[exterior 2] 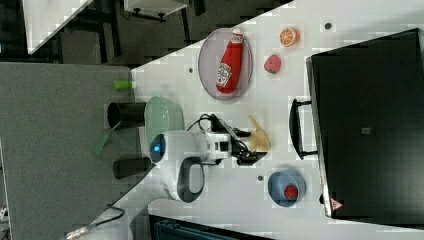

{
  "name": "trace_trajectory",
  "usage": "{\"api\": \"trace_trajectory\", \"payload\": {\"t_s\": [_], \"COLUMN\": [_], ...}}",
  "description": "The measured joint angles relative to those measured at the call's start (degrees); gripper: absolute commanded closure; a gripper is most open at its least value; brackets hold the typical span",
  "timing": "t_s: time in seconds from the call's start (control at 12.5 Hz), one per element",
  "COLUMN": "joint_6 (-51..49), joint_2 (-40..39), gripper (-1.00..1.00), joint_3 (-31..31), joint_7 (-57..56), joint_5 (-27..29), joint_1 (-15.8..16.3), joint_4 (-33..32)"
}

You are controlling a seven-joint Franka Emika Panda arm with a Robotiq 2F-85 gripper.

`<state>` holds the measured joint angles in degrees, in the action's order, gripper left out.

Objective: Pick Banana and place it in mug.

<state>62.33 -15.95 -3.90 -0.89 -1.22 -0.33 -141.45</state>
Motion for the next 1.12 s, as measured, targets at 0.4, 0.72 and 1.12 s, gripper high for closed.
{"api": "trace_trajectory", "payload": {"t_s": [0.4,0.72,1.12], "joint_6": [10.18,13.54,12.93], "joint_2": [-3.8,-6.57,-4.56], "gripper": [-0.93,0.04,0.32], "joint_3": [0.08,1.89,1.94], "joint_7": [-0.19,-0.98,-0.97], "joint_5": [-0.03,1.2,0.69], "joint_1": [0.38,0.01,0.68], "joint_4": [-0.9,0.11,-0.78]}}
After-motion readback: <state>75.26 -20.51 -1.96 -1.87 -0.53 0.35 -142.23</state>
